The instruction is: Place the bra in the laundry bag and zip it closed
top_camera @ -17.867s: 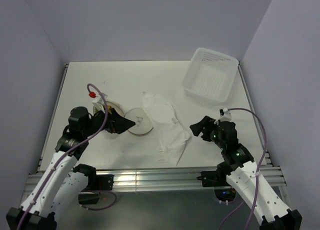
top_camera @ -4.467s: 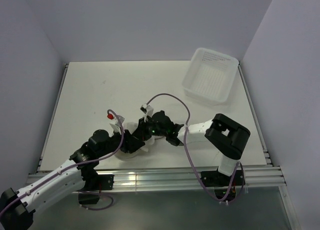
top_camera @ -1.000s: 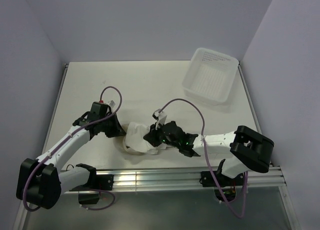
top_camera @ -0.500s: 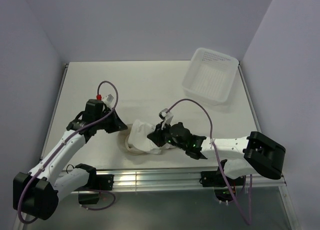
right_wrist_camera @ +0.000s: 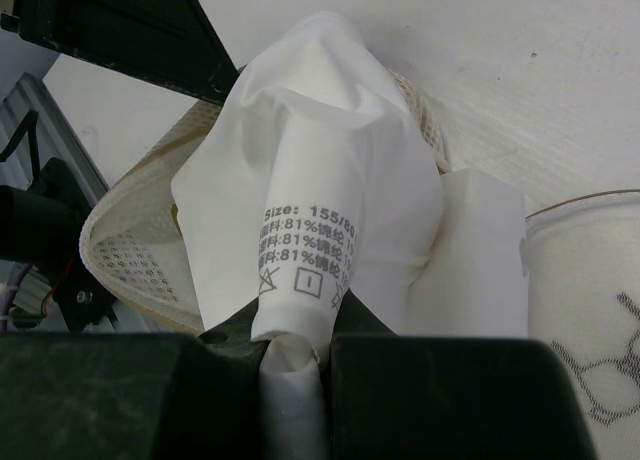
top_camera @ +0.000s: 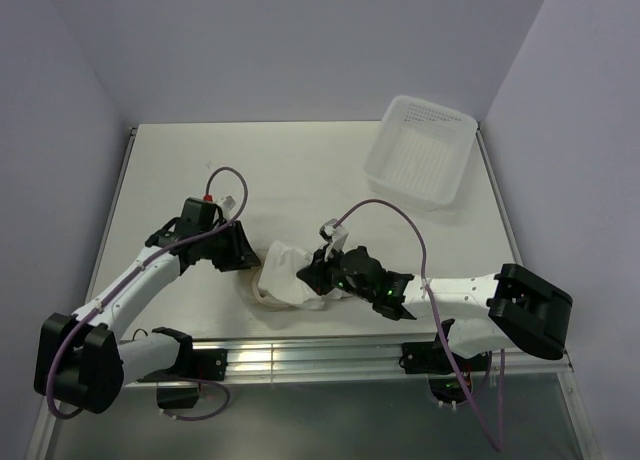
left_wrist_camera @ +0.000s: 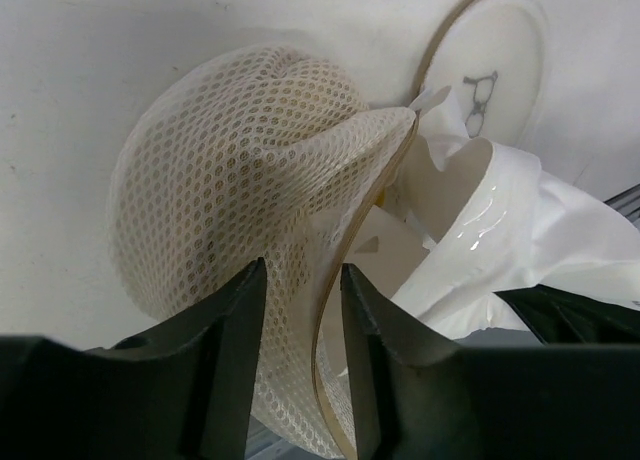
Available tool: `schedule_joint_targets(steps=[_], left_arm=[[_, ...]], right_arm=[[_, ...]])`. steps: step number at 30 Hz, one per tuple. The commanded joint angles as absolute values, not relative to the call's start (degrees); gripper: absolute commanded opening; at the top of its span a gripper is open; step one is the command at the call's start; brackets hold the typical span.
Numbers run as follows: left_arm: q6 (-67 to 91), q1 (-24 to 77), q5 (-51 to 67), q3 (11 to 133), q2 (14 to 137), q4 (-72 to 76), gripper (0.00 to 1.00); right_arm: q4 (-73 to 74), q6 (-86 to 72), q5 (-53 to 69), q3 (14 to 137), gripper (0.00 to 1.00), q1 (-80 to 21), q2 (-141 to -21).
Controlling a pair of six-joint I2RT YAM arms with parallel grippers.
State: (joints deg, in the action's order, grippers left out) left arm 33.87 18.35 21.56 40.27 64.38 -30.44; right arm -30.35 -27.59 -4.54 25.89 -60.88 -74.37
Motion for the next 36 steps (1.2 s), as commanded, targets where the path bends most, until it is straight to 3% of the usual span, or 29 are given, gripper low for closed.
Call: schedule_joint_targets(steps=[1,10,11,12,14,29,36], left_arm=[[32.08,18.81,25.39,42.80,66.61,-28.74,0.43],[31.82,22.23,24.52,42.63,71.01,-27.77,0.37],[31.73,22.85,24.00,42.71,71.28,-27.69,0.33],[31.64,23.20,23.56,43.15,71.98,-27.69,0.13],[31.38,23.99,21.81,43.59,72.33,-27.34,0.00],[33.93,24.08,16.70,46.58,59.16,-24.87,0.00],[34.36,24.08,21.61,46.93,59.06,-19.61,0.00]], right_arm=[[-32.08,-27.42,-5.54,25.40,0.00,-60.82,-73.12],[-33.13,-27.25,-5.01,25.57,0.00,-60.91,-73.65],[-33.40,-27.33,-4.84,25.49,0.00,-60.91,-73.74],[-33.66,-27.33,-4.75,25.40,0.00,-60.91,-73.74],[-33.92,-27.42,-4.66,25.05,0.00,-60.91,-73.48],[-27.69,-28.12,-6.24,22.94,0.00,-61.00,-66.27],[-27.68,-24.70,-0.28,26.71,0.00,-61.26,-68.46]])
